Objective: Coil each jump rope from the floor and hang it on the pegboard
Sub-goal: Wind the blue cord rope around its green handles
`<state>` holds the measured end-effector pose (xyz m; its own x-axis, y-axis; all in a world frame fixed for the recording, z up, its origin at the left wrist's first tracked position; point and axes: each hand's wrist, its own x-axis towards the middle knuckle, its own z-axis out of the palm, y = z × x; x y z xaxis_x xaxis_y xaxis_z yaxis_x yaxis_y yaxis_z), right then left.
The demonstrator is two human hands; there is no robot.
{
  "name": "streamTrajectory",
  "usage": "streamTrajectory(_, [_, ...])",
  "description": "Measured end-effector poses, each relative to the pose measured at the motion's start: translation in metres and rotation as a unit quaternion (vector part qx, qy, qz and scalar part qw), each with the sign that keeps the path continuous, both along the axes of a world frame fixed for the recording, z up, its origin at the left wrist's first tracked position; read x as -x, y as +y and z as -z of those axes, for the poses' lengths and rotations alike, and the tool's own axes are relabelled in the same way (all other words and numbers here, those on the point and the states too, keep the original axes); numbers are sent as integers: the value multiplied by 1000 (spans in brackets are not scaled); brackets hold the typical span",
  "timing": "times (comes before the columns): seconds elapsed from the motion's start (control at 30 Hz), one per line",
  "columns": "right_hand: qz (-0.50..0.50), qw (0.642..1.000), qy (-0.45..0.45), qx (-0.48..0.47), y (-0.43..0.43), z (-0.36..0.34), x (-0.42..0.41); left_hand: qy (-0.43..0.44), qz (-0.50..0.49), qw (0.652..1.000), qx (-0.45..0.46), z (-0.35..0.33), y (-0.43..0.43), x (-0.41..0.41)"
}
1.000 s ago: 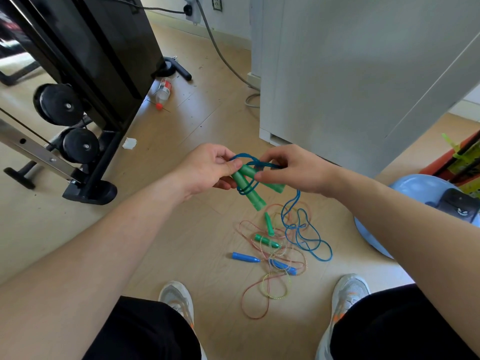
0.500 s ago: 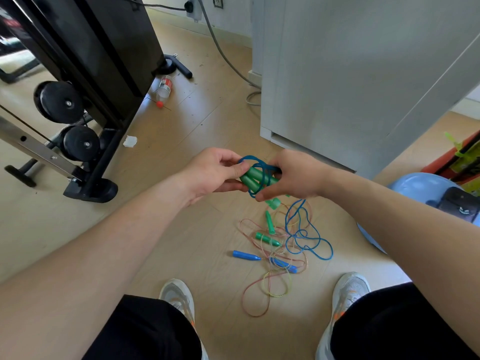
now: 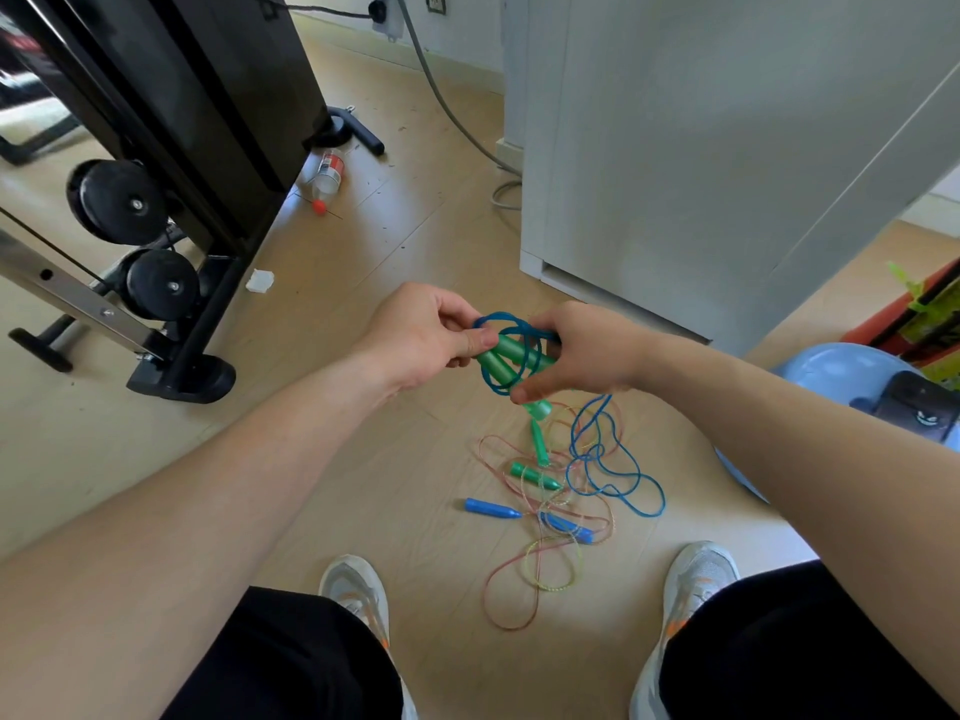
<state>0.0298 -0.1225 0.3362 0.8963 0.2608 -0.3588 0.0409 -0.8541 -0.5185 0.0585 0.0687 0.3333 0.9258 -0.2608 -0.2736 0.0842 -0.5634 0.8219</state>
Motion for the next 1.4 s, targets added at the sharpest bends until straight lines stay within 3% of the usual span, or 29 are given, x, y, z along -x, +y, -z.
streamTrajectory(0.2, [60,994,-76,-52,10,-15,2,-69,-47,992,-93,6,6,-8])
streamTrajectory(0.37, [21,994,-105,-29,25,-24,14,-102,-49,985,-133,8,1,-7])
streamTrajectory(0.5, [54,985,-165,-17,13,-27,6,-122,-29,979,-159,14,-9,3])
streamTrajectory(0.67, [212,957,-192,-51,-24,-19,-11,-168,31,981,-90,15,-17,12])
streamTrajectory(0.8, [264,943,-186,-73,-35,-10,-15,-186,65,979,-58,14,-24,18])
streamTrajectory(0.93, [248,938,-188,-151,-19,-24,-7,-156,-3,980,-127,16,-16,9])
streamTrajectory(1.03, [173,953,-162,-189,2,-39,8,-117,-61,984,-124,11,-6,-2])
streamTrajectory(1.17, [88,969,-125,-192,16,-44,23,-111,-52,986,-116,13,-5,-1])
streamTrajectory(1.4, [106,965,-146,-193,5,-46,25,-89,-35,982,-160,17,-15,10])
